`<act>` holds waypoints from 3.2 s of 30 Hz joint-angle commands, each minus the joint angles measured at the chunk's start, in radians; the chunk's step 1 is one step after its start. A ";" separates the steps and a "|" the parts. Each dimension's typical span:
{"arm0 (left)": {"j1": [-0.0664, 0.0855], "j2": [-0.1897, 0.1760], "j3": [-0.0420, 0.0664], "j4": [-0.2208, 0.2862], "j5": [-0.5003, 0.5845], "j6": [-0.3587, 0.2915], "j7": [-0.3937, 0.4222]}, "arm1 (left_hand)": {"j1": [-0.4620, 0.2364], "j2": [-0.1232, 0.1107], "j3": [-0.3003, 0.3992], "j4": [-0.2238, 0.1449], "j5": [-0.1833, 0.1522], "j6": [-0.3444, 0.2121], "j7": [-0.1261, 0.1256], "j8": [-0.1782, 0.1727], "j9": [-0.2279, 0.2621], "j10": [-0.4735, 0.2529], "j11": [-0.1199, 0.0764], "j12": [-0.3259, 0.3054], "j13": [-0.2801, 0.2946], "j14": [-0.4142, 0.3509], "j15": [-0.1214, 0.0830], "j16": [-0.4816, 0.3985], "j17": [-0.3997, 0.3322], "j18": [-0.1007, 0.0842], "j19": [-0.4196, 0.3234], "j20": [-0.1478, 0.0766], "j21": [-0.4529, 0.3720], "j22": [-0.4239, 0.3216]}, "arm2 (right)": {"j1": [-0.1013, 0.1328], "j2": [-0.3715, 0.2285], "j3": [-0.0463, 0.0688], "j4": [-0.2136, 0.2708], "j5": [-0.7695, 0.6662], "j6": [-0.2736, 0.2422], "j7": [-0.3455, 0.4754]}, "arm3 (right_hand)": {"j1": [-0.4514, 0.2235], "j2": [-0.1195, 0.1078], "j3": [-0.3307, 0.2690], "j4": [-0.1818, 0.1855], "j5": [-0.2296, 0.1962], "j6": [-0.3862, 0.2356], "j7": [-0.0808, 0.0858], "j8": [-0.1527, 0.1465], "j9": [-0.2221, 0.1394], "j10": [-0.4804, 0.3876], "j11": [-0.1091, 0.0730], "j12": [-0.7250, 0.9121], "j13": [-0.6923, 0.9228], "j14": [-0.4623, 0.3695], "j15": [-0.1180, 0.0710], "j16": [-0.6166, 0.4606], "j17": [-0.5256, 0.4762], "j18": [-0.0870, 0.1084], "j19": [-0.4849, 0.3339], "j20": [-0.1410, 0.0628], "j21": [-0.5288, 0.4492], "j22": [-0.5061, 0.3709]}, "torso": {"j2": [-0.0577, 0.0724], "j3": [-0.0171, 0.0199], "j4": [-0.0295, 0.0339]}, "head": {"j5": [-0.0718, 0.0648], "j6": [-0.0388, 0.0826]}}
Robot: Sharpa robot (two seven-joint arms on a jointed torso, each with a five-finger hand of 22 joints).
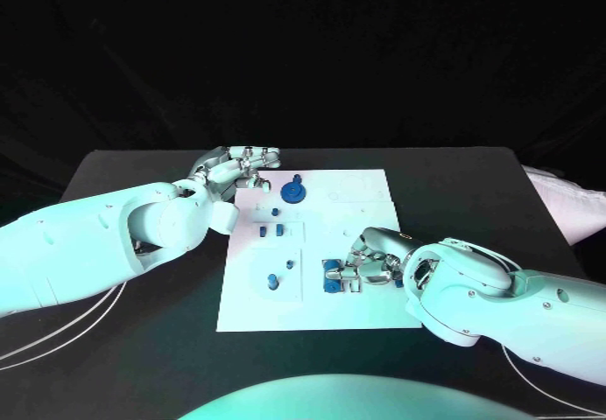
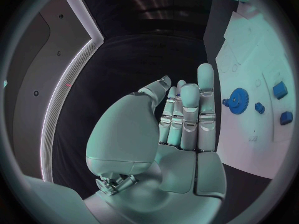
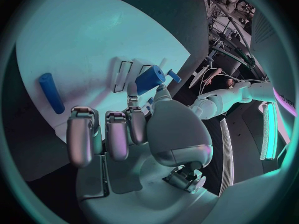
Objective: Assemble the parts on the task board
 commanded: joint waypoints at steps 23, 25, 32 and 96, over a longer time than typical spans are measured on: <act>0.000 0.006 0.001 -0.005 -0.004 0.024 -0.005 | -0.001 0.008 -0.007 0.000 -0.003 -0.008 -0.001 0.007 -0.001 -0.008 0.003 0.005 0.001 -0.005 -0.001 0.000 -0.002 0.018 0.001 -0.002 -0.005 -0.002 | -0.003 0.033 0.000 -0.031 -0.055 -0.021 0.024 | 0.119 0.056 0.034 -0.088 -0.061 -0.002 -0.008 0.031 0.038 0.029 -0.011 0.032 0.121 0.086 -0.010 -0.003 0.167 -0.007 0.015 -0.014 -0.001 0.014 | 0.000 -0.0007 -0.0002 | 0.000 0.002; 0.000 0.006 0.001 -0.005 -0.004 0.024 -0.006 | -0.001 0.008 -0.007 0.000 -0.003 -0.008 -0.001 0.007 -0.001 -0.008 0.003 0.005 0.001 -0.005 -0.001 0.000 -0.002 0.018 0.001 -0.002 -0.005 -0.002 | -0.003 0.035 0.000 -0.032 -0.050 -0.025 0.026 | 0.117 0.061 0.035 -0.087 -0.056 -0.001 -0.009 0.032 0.039 0.031 -0.012 0.035 0.124 0.086 -0.010 -0.003 0.168 -0.007 0.016 -0.014 -0.001 0.015 | 0.000 -0.0008 -0.0002 | 0.001 0.002; 0.000 0.007 0.001 -0.005 -0.004 0.026 -0.007 | -0.001 0.008 -0.007 0.000 -0.003 -0.008 -0.001 0.007 -0.001 -0.008 0.003 0.005 0.001 -0.005 -0.001 0.000 -0.002 0.018 0.001 -0.002 -0.005 -0.002 | -0.003 0.035 0.000 -0.030 -0.046 -0.035 0.031 | 0.121 0.064 0.037 -0.089 -0.052 0.001 -0.011 0.034 0.041 0.035 -0.014 0.041 0.130 0.087 -0.012 -0.002 0.169 -0.007 0.016 -0.015 0.000 0.016 | -0.001 0.0001 0.0002 | 0.000 0.001; -0.003 -0.003 0.000 0.006 -0.005 0.027 0.004 | -0.002 0.008 -0.010 0.002 -0.003 -0.009 -0.001 0.008 -0.001 -0.010 0.003 0.008 0.002 -0.005 0.000 0.000 -0.003 0.018 0.001 -0.002 -0.005 -0.002 | -0.001 -0.175 -0.009 0.001 -0.213 0.148 -0.002 | 0.219 0.027 0.146 -0.152 0.036 -0.028 0.026 -0.127 -0.033 -0.067 0.015 -0.206 -0.038 0.084 0.012 -0.007 0.166 -0.002 0.003 0.007 -0.017 -0.005 | -0.002 -0.0026 -0.0048 | -0.035 0.008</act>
